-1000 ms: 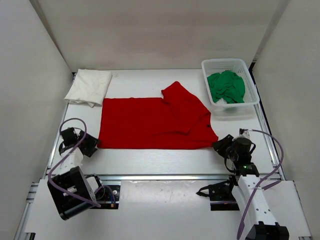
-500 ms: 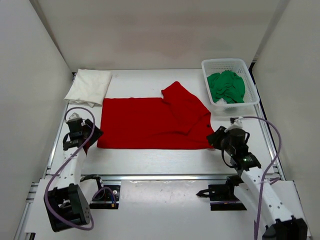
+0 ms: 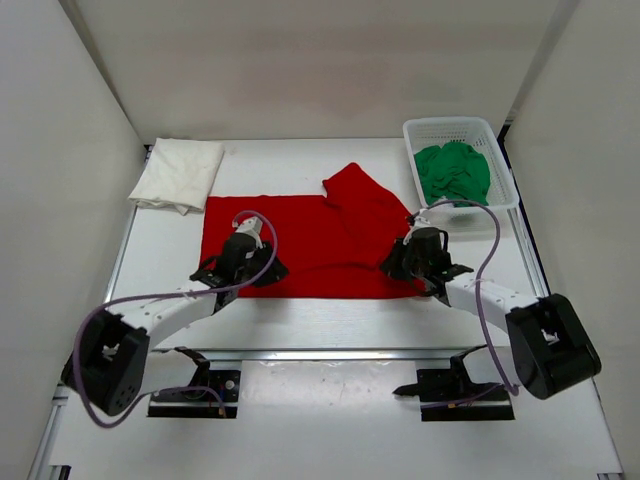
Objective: Fold and stack the t-shirts
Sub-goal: Fold the flattened tshirt in 1/3 of the way
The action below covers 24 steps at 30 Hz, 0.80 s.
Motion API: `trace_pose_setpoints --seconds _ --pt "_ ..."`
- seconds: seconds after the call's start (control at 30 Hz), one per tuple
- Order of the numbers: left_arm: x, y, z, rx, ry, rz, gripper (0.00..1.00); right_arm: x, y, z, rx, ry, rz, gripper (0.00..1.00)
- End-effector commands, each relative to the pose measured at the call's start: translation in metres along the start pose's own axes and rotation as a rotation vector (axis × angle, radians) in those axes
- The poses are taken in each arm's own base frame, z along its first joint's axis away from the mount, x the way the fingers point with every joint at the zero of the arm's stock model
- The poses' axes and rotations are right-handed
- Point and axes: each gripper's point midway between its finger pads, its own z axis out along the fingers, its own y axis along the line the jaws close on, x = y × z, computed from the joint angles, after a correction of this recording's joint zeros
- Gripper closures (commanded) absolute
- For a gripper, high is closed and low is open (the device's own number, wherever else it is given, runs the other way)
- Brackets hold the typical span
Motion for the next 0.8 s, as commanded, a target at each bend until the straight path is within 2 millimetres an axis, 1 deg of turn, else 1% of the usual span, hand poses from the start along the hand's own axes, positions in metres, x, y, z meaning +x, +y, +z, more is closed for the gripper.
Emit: trace_pose_setpoints --seconds 0.0,0.03,0.1,0.13,0.17,0.2,0.23,0.27,0.3,0.33,0.37,0.4,0.43,0.47,0.5,0.53,0.57,0.6,0.63,0.67,0.7,0.73,0.77 --pt "-0.002 -0.022 0.012 0.090 -0.017 -0.009 0.58 -0.021 0.018 0.011 -0.059 -0.067 -0.032 1.00" --pt "0.004 -0.019 0.016 0.080 0.001 -0.013 0.59 -0.020 0.020 0.015 -0.060 -0.057 -0.045 1.00" --pt "0.011 -0.013 0.018 0.074 0.014 -0.014 0.58 -0.014 0.016 0.023 -0.054 -0.023 -0.040 0.99" --pt "0.011 -0.013 0.019 0.077 0.016 -0.010 0.58 -0.017 0.017 0.025 -0.053 -0.022 -0.043 1.00" --pt "0.011 -0.010 0.018 0.078 0.020 -0.018 0.58 -0.015 0.019 0.028 -0.055 -0.011 -0.051 1.00" --pt "0.013 -0.003 0.018 0.065 0.018 -0.016 0.58 -0.016 0.019 0.031 -0.053 -0.009 -0.051 1.00" --pt "0.009 -0.003 0.017 0.068 0.008 -0.020 0.58 -0.021 0.021 0.033 -0.059 -0.019 -0.052 1.00" --pt "0.010 -0.001 0.016 0.068 0.008 -0.024 0.58 -0.019 0.021 0.036 -0.061 -0.007 -0.050 1.00" --pt "0.009 0.006 0.016 0.055 0.004 -0.036 0.58 -0.017 0.024 0.038 -0.074 0.003 -0.055 0.99" --pt "0.008 0.006 0.014 0.061 -0.001 -0.034 0.58 -0.022 0.028 0.041 -0.081 -0.001 -0.048 1.00" --pt "0.008 0.010 0.014 0.052 -0.004 -0.043 0.58 -0.025 0.030 0.044 -0.087 -0.003 -0.065 0.99" --pt "0.010 0.011 0.014 0.054 -0.003 -0.042 0.58 -0.025 0.030 0.048 -0.092 0.003 -0.058 1.00" --pt "0.012 0.015 0.013 0.050 0.005 -0.051 0.58 -0.032 0.033 0.053 -0.102 -0.005 -0.058 1.00" --pt "0.011 0.017 0.013 0.048 0.001 -0.059 0.59 -0.043 0.042 0.055 -0.127 -0.024 -0.059 1.00" --pt "0.012 0.020 0.013 0.047 0.003 -0.063 0.59 -0.044 0.042 0.062 -0.125 -0.017 -0.050 1.00" --pt "0.013 0.020 0.013 0.048 0.004 -0.065 0.58 -0.056 0.047 0.070 -0.143 -0.029 -0.037 1.00" --pt "0.013 0.023 0.012 0.046 0.005 -0.069 0.60 -0.078 0.063 0.075 -0.181 -0.058 -0.040 1.00" --pt "0.009 0.021 0.011 0.048 -0.007 -0.067 0.59 -0.077 0.061 0.089 -0.181 -0.029 -0.021 1.00" --pt "0.006 0.020 0.010 0.047 -0.008 -0.071 0.59 -0.094 0.074 0.096 -0.222 -0.026 -0.028 1.00" --pt "0.003 0.018 0.009 0.053 -0.019 -0.068 0.59 -0.112 0.089 0.096 -0.244 -0.036 -0.028 1.00" --pt "-0.002 0.016 0.006 0.055 -0.031 -0.067 0.59 -0.117 0.091 0.099 -0.248 -0.036 -0.037 1.00" --pt "-0.004 0.014 0.006 0.053 -0.038 -0.060 0.59 -0.123 0.098 0.096 -0.244 -0.043 -0.064 1.00" --pt "-0.009 0.009 0.004 0.061 -0.055 -0.051 0.58 -0.127 0.097 0.093 -0.223 -0.055 -0.096 1.00"
